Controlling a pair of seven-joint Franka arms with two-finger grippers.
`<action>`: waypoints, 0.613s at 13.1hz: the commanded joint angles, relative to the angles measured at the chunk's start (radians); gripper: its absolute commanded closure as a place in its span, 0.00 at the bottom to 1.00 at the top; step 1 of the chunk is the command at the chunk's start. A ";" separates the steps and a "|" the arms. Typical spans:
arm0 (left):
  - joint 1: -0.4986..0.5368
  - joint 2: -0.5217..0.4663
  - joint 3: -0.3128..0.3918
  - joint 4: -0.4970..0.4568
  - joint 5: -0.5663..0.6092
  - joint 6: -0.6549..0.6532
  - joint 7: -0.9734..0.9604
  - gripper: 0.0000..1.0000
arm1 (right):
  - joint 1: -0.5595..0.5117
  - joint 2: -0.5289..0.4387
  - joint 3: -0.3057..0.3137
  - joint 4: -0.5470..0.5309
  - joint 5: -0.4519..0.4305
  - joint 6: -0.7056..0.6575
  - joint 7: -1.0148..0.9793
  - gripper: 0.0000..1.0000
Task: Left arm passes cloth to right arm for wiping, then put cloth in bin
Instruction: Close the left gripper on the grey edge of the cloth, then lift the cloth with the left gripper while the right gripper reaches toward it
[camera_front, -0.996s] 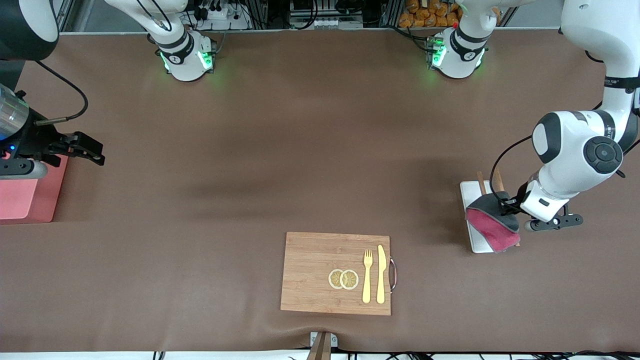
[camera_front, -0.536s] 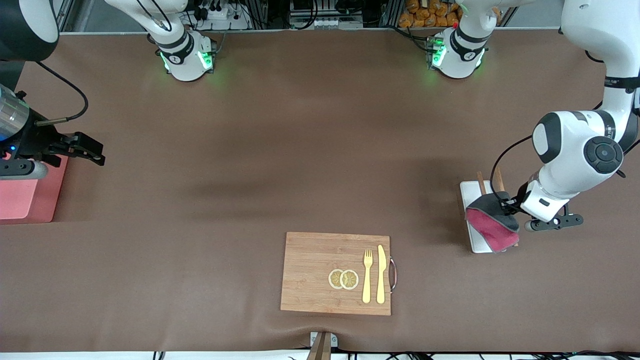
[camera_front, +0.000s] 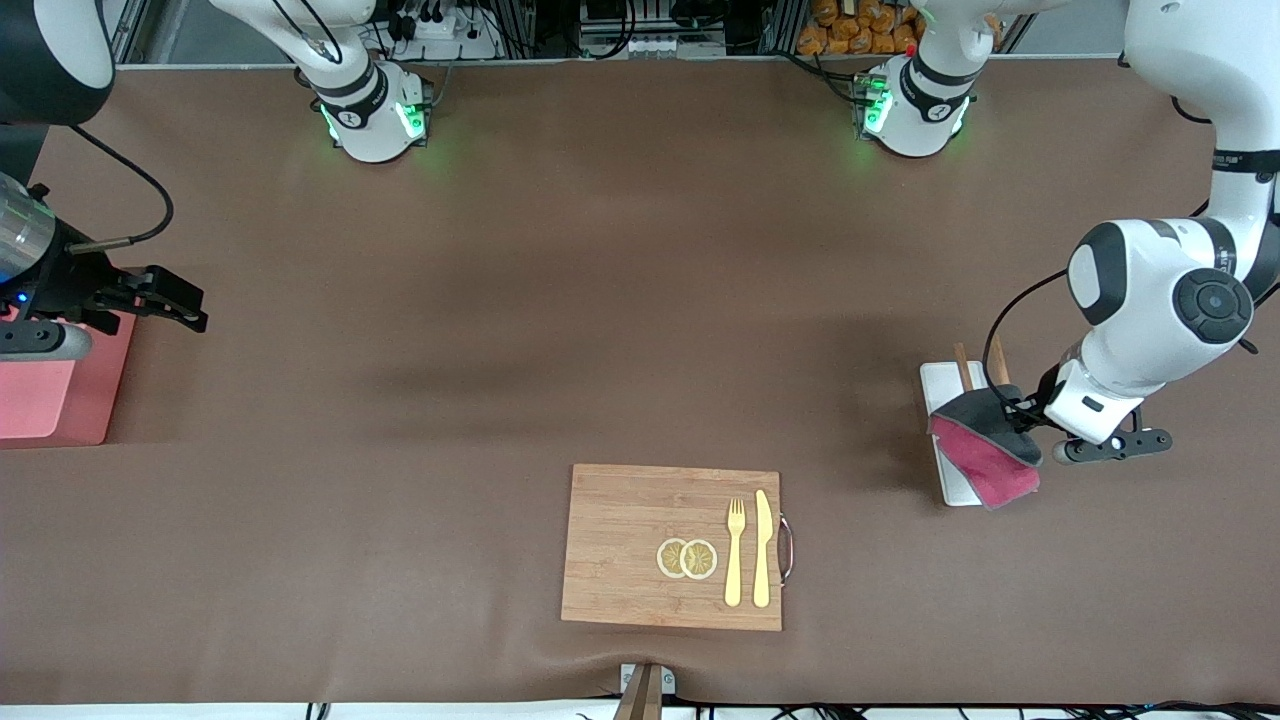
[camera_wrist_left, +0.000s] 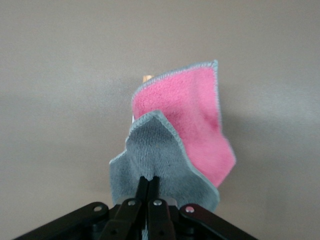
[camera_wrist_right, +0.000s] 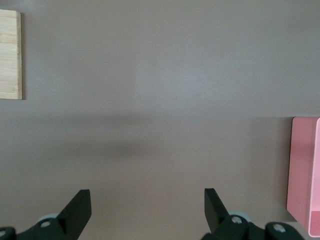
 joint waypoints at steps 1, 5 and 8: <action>0.002 -0.100 -0.016 -0.010 0.005 -0.101 0.021 1.00 | -0.013 0.004 0.009 0.013 0.006 -0.008 0.010 0.00; 0.000 -0.195 -0.100 -0.008 -0.019 -0.205 -0.014 1.00 | -0.002 0.001 0.014 0.022 0.010 -0.009 0.091 0.00; -0.001 -0.228 -0.191 0.031 -0.151 -0.279 -0.127 1.00 | 0.036 0.001 0.020 0.033 0.010 -0.072 0.284 0.00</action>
